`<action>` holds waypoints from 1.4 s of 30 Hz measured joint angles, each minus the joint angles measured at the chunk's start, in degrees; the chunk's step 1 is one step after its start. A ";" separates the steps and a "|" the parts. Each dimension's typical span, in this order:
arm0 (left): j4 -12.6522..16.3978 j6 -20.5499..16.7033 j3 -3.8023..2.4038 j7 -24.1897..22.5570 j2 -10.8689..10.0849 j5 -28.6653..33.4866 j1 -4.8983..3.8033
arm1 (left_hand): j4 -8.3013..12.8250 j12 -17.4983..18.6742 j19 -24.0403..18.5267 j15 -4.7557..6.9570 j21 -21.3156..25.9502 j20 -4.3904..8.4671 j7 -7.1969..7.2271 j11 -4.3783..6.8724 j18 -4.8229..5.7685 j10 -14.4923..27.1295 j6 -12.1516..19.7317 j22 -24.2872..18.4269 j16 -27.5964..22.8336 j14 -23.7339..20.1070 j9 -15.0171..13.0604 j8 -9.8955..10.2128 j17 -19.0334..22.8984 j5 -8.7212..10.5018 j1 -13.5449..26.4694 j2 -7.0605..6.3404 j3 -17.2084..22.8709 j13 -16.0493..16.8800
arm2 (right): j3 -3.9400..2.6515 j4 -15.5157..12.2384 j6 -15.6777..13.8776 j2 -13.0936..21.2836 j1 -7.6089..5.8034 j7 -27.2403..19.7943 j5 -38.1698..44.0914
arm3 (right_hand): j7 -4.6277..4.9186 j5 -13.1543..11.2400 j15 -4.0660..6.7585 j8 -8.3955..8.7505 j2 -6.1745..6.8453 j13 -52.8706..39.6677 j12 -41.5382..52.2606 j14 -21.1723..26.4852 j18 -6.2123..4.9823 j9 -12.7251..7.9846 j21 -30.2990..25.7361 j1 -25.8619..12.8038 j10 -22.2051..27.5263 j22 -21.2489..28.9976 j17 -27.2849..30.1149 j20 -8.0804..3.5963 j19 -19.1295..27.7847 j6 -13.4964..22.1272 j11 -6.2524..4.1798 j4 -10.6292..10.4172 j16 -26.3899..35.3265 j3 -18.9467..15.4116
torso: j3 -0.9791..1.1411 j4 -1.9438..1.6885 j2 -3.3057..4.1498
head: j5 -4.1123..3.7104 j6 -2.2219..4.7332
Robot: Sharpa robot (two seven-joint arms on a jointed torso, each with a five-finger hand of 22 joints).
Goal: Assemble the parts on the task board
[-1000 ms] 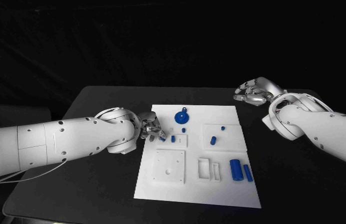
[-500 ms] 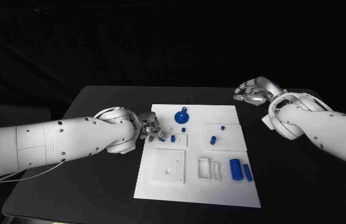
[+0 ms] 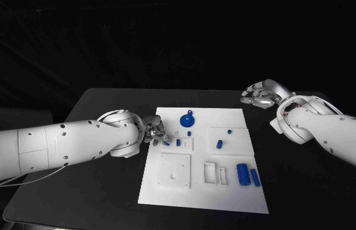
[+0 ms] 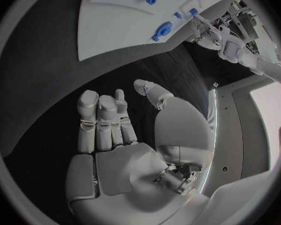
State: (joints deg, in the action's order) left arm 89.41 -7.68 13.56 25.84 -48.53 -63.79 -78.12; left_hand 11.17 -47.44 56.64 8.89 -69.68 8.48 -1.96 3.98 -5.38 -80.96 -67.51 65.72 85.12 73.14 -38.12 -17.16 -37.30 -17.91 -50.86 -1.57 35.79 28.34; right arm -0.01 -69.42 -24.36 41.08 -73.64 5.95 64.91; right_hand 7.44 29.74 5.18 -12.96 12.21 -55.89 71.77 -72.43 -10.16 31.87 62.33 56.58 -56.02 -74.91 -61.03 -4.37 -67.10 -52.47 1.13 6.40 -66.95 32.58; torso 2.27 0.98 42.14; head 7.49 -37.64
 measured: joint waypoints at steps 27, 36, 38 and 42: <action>-0.34 2.17 0.06 0.11 0.44 0.06 0.04 | -0.55 -1.16 -0.02 0.27 -0.20 -0.02 1.46 1.07 -0.52 -0.74 -1.48 0.31 0.79 0.24 0.37 -6.32 -0.06 2.65 3.89 1.00 0.66 0.73 | 0.00 0.02 0.06 0.01 0.01 -0.04 -0.02 | -0.03 0.89 0.00 0.00 0.00 0.06 -0.01 0.00 0.00 -0.05 0.00 0.00 0.00 0.00 0.05 0.08 0.07 -0.03 0.00 0.00 0.00 0.00 | 0.03 0.03 0.01 | -0.04 -0.21; -0.52 2.54 0.12 0.11 0.47 0.06 0.11 | -2.93 -1.37 -0.01 1.77 -0.20 -0.01 1.88 1.88 -2.12 -0.54 -1.89 0.44 0.79 0.56 1.00 -6.31 0.08 10.27 4.67 -1.27 0.64 0.85 | 0.00 0.02 0.07 -0.03 0.01 -0.06 -0.03 | -0.04 0.89 0.00 0.00 0.00 0.06 -0.01 0.00 0.00 -0.05 0.00 0.00 0.00 0.00 0.05 0.09 0.07 -0.04 0.00 0.00 0.00 0.00 | 0.02 0.02 0.00 | -0.07 -0.14; -0.57 2.55 0.13 0.12 0.47 0.06 0.13 | -3.47 -1.37 -0.01 2.00 -0.20 -0.01 1.88 1.89 -2.22 -0.53 -1.89 0.44 0.82 0.76 1.08 -6.31 0.13 11.06 4.96 -1.56 0.62 0.85 | 0.00 0.02 0.07 -0.03 0.01 -0.06 -0.03 | -0.04 0.89 0.00 0.00 0.00 0.06 -0.01 0.00 0.00 -0.05 0.00 0.00 0.00 0.00 0.05 0.09 0.07 -0.04 0.00 0.00 0.00 0.00 | 0.02 0.01 0.00 | -0.07 -0.13; -0.69 2.58 0.14 0.13 0.46 0.06 0.15 | -4.02 -1.37 -0.01 2.39 -0.20 0.01 1.89 1.93 -1.73 -0.39 -1.88 0.50 1.01 0.95 1.23 -6.31 0.20 13.00 4.83 -1.97 0.65 0.84 | 0.00 0.02 0.07 -0.02 0.01 -0.06 -0.03 | -0.11 0.89 0.00 0.00 0.00 0.06 -0.01 0.00 0.00 -0.04 0.00 0.00 0.00 0.00 0.05 0.10 0.07 -0.11 0.00 0.00 0.00 0.00 | 0.01 0.02 0.00 | -0.04 -0.09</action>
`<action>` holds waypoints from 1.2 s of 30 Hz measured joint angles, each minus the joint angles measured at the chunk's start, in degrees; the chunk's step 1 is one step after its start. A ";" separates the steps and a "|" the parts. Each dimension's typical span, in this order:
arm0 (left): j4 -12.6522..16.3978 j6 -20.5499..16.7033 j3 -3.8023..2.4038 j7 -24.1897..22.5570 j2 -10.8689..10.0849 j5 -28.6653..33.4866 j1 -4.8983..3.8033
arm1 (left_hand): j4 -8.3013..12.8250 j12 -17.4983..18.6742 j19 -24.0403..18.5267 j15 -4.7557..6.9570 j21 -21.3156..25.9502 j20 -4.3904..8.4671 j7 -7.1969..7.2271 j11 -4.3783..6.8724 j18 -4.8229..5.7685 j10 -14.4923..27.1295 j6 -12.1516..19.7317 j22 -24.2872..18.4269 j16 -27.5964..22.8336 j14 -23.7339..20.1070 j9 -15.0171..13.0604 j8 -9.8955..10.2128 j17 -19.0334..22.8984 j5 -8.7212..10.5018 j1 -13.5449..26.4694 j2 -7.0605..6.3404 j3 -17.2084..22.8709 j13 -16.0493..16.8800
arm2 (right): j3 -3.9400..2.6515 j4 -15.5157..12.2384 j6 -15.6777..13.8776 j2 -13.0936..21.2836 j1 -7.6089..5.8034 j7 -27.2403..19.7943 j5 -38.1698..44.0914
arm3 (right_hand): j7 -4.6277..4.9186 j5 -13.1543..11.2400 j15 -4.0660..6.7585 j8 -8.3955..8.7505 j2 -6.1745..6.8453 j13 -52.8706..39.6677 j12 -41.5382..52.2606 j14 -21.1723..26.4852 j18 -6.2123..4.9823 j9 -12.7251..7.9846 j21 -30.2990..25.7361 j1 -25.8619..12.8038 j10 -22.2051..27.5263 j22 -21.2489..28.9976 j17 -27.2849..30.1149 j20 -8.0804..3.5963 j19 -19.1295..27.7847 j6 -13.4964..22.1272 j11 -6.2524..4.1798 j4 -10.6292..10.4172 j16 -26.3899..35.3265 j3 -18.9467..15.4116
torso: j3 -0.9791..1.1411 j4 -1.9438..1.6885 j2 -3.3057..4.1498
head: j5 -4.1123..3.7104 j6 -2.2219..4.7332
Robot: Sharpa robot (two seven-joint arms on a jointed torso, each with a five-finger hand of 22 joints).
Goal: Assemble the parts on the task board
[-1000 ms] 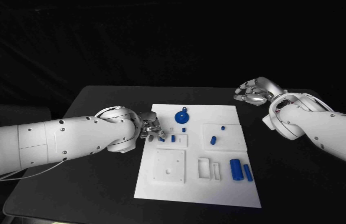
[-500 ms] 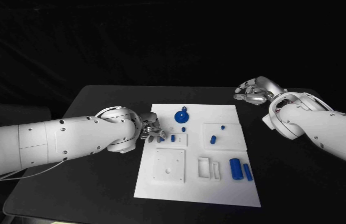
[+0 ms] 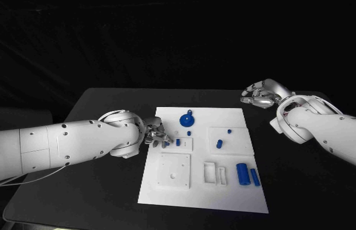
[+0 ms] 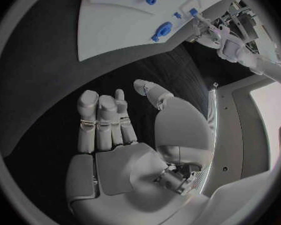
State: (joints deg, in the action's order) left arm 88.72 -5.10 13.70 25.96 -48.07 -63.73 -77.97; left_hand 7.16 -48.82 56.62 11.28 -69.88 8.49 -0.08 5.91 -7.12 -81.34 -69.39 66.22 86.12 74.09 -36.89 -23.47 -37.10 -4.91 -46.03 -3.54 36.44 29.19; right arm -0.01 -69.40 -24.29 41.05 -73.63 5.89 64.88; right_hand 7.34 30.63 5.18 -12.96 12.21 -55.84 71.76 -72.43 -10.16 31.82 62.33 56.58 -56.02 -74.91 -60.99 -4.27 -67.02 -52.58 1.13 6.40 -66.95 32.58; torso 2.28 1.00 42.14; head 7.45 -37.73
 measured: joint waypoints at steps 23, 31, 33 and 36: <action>-0.11 -5.00 -0.72 -1.01 -2.14 2.44 0.08 | -8.63 4.70 -1.55 -1.93 1.34 -0.49 -3.98 -3.08 0.52 4.90 12.85 -0.42 -4.54 -1.81 1.75 4.89 3.25 1.98 0.78 -13.36 -0.54 -2.51 | 0.00 0.12 0.00 0.03 0.12 -0.04 -0.01 | 0.17 0.22 0.00 0.00 0.00 0.05 0.14 0.00 0.00 0.01 0.00 0.00 0.00 0.00 0.00 -0.02 -0.04 0.17 0.00 0.00 0.00 0.00 | -0.03 0.05 0.00 | -0.29 0.26; -0.92 -10.27 -1.73 -6.64 -1.81 7.80 0.04 | -6.76 9.10 -6.33 -4.03 5.07 -1.59 -4.96 -4.66 0.97 11.32 15.63 -1.56 -9.93 -7.11 1.07 5.22 5.54 1.98 -2.94 -13.28 -1.09 -4.29 | 0.01 0.16 0.00 0.03 0.16 -0.11 -0.02 | 0.17 0.22 0.00 0.00 0.00 0.05 0.14 0.00 -0.01 -0.04 0.00 0.00 0.00 0.00 -0.01 -0.02 -0.21 0.16 0.00 0.00 0.00 0.00 | -0.02 0.00 -0.01 | -0.42 0.49; -1.32 -12.01 -1.71 -9.36 -1.44 8.95 0.05 | -3.75 11.14 -8.80 -5.17 6.89 -2.21 -5.48 -5.40 1.76 13.70 16.15 -2.11 -12.84 -9.99 0.85 5.22 6.83 1.90 -8.66 -12.15 1.12 -5.23 | 0.01 0.17 0.00 0.02 0.16 -0.13 -0.02 | 0.16 0.22 0.00 0.00 0.00 0.05 0.14 0.00 0.00 -0.04 0.00 0.00 0.00 0.00 0.00 -0.02 -0.21 0.16 0.00 0.00 0.00 0.00 | -0.01 0.00 -0.02 | -0.52 0.63; -2.13 -14.48 -1.70 -14.46 -0.29 9.71 0.06 | 2.52 15.24 -12.30 -6.91 9.49 -3.26 -7.10 -7.66 3.75 17.72 16.30 -2.76 -16.76 -13.23 0.57 5.22 8.56 -0.01 -18.15 -9.88 2.96 -7.25 | 0.01 0.24 0.00 0.02 0.16 -0.17 -0.02 | 0.16 0.22 0.00 0.00 0.00 0.05 0.14 0.00 0.00 -0.04 0.00 0.00 0.00 0.00 0.00 -0.02 -0.21 0.16 0.00 0.00 0.00 0.00 | -0.01 0.01 -0.02 | -0.68 0.80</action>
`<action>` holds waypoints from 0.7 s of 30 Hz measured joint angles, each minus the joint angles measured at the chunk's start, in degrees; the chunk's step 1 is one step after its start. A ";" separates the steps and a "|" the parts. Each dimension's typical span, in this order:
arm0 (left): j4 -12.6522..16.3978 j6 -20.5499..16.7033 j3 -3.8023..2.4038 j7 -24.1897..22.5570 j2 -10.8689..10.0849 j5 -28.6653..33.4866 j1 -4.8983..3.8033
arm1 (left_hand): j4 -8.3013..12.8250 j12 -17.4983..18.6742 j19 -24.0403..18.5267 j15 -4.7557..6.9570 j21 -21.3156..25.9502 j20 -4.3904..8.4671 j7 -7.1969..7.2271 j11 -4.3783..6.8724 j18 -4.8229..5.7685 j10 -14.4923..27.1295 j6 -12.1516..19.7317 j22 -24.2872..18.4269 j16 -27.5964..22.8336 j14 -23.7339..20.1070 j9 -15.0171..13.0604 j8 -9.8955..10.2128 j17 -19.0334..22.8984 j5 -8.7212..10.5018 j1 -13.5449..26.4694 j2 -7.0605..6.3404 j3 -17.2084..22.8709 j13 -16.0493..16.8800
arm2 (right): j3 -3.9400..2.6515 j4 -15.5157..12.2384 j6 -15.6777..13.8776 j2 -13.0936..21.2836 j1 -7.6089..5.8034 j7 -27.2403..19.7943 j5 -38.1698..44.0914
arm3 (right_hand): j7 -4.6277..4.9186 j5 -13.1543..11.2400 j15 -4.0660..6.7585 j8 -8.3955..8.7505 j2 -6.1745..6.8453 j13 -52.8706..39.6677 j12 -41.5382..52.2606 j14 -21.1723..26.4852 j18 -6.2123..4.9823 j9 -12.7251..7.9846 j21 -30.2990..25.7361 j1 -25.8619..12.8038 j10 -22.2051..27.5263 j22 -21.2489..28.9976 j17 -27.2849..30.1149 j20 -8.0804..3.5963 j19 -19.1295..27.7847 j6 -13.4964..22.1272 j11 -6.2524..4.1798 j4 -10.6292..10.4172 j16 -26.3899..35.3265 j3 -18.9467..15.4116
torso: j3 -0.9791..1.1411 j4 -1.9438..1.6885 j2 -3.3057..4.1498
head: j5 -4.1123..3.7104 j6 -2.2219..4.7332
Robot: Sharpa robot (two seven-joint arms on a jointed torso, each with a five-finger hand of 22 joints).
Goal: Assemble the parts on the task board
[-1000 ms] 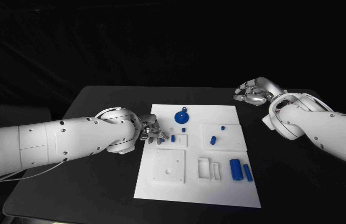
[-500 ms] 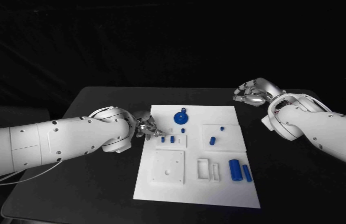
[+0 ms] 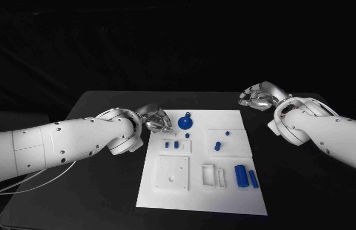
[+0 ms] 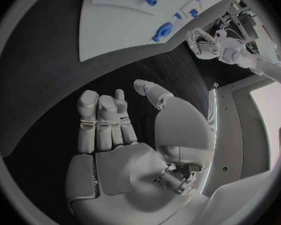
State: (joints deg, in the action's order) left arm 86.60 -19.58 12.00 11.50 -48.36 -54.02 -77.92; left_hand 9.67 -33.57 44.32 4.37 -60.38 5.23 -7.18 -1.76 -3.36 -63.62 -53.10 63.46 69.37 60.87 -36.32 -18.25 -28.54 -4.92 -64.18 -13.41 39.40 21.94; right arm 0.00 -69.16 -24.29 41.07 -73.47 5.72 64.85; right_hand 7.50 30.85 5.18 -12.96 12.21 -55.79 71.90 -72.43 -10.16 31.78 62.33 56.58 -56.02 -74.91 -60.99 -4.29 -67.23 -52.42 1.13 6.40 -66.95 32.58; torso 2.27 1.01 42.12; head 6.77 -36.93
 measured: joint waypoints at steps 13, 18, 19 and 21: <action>-4.88 -2.64 0.20 -12.30 6.78 -11.21 0.03 | 5.83 15.04 -1.09 -2.86 1.83 -0.71 0.06 -2.69 0.42 0.57 -1.10 0.36 -2.84 -0.53 1.65 0.54 0.49 -0.17 -5.86 1.88 0.48 -6.77 | 0.00 0.18 0.02 -0.27 0.01 -0.15 -0.02 | -0.08 0.00 0.00 0.00 0.00 0.00 -0.02 0.00 0.00 0.00 0.00 0.00 0.00 0.00 0.00 0.01 0.00 -0.08 0.00 0.00 0.00 0.00 | -0.01 0.05 0.05 | -0.41 0.47; -6.64 -2.35 0.20 -13.21 8.67 -18.11 0.05 | 5.52 17.43 0.18 -2.65 1.37 -0.48 -0.07 -2.84 0.00 -0.27 -1.35 0.82 -1.23 1.10 2.26 1.29 -0.37 0.00 -5.86 1.88 0.17 -7.76 | 0.00 0.16 0.04 -0.31 0.03 -0.18 -0.03 | -0.09 0.00 0.00 0.00 0.00 0.00 -0.02 0.00 0.00 0.00 0.00 0.00 0.00 0.00 0.00 0.01 0.01 -0.09 0.00 0.00 0.00 0.00 | -0.03 0.09 0.08 | -0.55 0.52; -6.89 -2.18 0.20 -13.24 8.99 -19.29 0.06 | 5.31 17.94 0.38 -2.67 1.14 -0.29 -0.07 -2.95 -0.18 -0.38 -1.35 0.93 -0.75 1.52 2.40 1.29 -0.62 0.24 -5.86 1.88 -0.05 -7.97 | 0.00 0.16 0.04 -0.33 0.03 -0.18 -0.03 | -0.09 0.00 0.00 0.00 0.00 0.00 -0.02 0.00 0.00 0.01 0.00 0.00 0.00 0.00 0.00 0.01 0.01 -0.09 0.00 0.00 0.00 0.00 | -0.03 0.09 0.08 | -0.58 0.52; -7.37 -1.55 0.20 -13.24 9.70 -22.01 0.09 | 5.17 18.66 0.58 -2.65 0.96 -0.15 -0.07 -3.02 -0.22 -0.47 -1.35 1.05 -0.36 1.69 2.57 1.45 -0.86 0.31 -5.86 1.88 -0.18 -8.24 | 0.00 0.14 0.05 -0.39 0.04 -0.20 -0.04 | -0.10 0.00 0.00 0.00 0.00 0.00 -0.02 0.00 0.00 0.01 0.00 0.00 0.00 0.00 0.00 0.01 0.01 -0.10 0.00 0.00 0.00 0.00 | -0.03 0.09 0.08 | -0.61 0.52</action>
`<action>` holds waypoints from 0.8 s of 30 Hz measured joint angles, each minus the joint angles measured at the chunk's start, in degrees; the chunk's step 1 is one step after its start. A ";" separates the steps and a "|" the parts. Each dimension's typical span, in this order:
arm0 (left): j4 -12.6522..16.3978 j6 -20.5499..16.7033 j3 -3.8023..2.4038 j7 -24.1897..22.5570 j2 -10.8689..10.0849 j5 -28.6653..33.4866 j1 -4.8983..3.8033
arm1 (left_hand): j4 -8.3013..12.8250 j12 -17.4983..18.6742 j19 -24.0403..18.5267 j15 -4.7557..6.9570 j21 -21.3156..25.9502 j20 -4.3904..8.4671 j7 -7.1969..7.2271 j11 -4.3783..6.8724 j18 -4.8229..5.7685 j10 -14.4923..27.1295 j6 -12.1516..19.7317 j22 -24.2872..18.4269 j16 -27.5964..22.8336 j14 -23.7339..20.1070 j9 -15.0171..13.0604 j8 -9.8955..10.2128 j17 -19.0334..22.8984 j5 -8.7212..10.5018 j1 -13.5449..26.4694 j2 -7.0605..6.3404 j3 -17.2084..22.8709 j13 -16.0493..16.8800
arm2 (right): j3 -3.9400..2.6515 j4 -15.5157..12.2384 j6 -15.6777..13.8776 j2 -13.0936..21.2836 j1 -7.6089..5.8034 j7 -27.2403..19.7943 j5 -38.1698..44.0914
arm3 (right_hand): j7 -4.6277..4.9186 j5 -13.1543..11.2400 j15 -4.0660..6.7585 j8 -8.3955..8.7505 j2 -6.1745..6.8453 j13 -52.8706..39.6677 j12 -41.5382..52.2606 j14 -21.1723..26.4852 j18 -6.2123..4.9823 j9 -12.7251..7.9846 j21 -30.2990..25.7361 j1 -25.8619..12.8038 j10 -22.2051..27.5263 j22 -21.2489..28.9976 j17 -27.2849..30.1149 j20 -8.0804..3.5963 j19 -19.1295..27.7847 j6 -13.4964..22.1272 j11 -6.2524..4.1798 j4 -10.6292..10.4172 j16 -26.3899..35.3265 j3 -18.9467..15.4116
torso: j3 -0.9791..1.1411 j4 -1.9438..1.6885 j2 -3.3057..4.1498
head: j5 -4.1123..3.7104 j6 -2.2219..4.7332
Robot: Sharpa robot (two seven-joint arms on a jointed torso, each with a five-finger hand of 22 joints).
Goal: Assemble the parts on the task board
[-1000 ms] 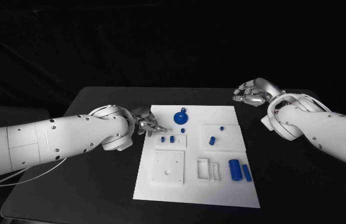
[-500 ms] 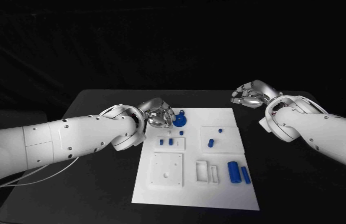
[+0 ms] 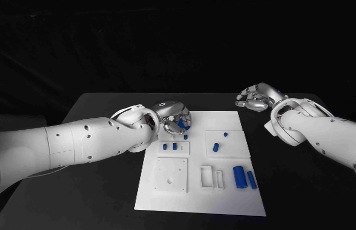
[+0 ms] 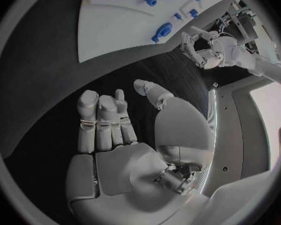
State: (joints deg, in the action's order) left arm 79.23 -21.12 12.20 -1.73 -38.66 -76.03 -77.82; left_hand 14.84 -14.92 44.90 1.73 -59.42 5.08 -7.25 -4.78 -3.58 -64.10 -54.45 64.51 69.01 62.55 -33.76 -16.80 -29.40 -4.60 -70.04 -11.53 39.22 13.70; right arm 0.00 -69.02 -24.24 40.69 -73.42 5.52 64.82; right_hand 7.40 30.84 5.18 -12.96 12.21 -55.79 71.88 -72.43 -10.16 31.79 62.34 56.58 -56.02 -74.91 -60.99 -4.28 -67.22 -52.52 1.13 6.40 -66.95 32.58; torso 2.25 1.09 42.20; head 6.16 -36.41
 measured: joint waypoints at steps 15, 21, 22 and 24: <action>-1.97 5.16 -0.01 1.39 2.12 -9.95 0.69 | -1.14 3.59 0.79 -0.23 -0.47 0.23 0.00 -0.04 -0.34 -0.36 -0.41 0.69 1.77 0.58 0.89 0.86 -0.93 0.23 0.31 -0.31 -0.81 -1.34 | 0.00 -0.03 0.05 -0.12 0.05 -0.08 -0.05 | 0.11 0.23 0.00 0.00 0.00 0.00 -0.01 0.00 0.01 0.00 0.00 0.00 0.00 0.00 0.00 0.02 0.01 0.11 0.00 0.00 0.00 0.00 | 0.01 -0.07 0.00 | -0.19 -0.26; -2.63 6.40 0.02 1.90 2.55 -11.79 1.18 | -1.30 4.26 0.79 -0.31 -0.47 0.23 0.00 -0.34 -0.41 -0.06 -0.41 0.83 2.21 0.50 1.04 0.86 -1.09 0.23 0.08 -0.54 -0.65 -1.65 | 0.00 -0.08 0.07 -0.12 0.06 -0.10 -0.07 | 0.11 0.23 0.00 0.00 0.00 0.00 -0.06 0.00 0.00 0.01 0.00 0.00 0.00 0.00 0.00 0.09 0.08 0.11 0.00 0.00 0.00 0.00 | 0.01 -0.09 -0.02 | -0.28 -0.35; -2.75 6.52 0.02 1.95 2.68 -12.03 1.27 | -1.30 4.41 0.79 -0.31 -0.47 0.23 0.00 -0.34 -0.43 -0.06 -0.41 0.87 2.21 0.50 1.06 0.86 -1.11 0.23 0.08 -0.54 -0.65 -1.67 | 0.00 -0.08 0.07 -0.13 0.06 -0.11 -0.07 | 0.11 0.23 0.00 0.00 0.00 0.00 -0.06 0.00 0.00 0.01 0.00 0.00 0.00 0.00 0.00 0.09 0.08 0.11 0.00 0.00 0.00 0.00 | 0.01 -0.10 -0.03 | -0.29 -0.37; -3.09 6.76 0.03 2.06 2.97 -12.54 1.47 | -1.30 4.44 0.79 -0.31 -0.47 0.23 0.00 -0.34 -0.45 -0.06 -0.41 0.87 2.32 0.50 1.11 1.09 -1.12 0.23 0.08 -0.54 -0.65 -1.74 | 0.00 -0.08 0.08 -0.14 0.06 -0.12 -0.08 | 0.11 0.23 0.00 0.00 0.00 0.00 -0.06 0.00 0.00 0.01 0.00 0.00 0.00 0.00 0.00 0.09 0.08 0.11 0.00 0.00 0.00 0.00 | 0.01 -0.09 -0.04 | -0.30 -0.41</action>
State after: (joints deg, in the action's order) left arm 76.14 -14.36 12.23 0.32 -35.69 -88.57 -76.35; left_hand 13.55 -10.48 45.69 1.42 -59.89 5.31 -7.24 -5.12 -4.03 -64.16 -54.85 65.38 71.33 63.06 -32.65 -15.70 -30.52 -4.38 -69.96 -12.07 38.56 11.96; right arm 0.00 -69.10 -24.16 40.54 -73.37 5.41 64.74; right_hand 7.51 31.07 5.18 -12.96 12.21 -55.79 71.82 -72.43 -10.16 31.79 62.34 56.58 -56.02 -74.91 -60.99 -4.19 -67.14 -52.42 1.13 6.40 -66.95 32.58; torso 2.25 1.00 42.16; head 5.86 -36.82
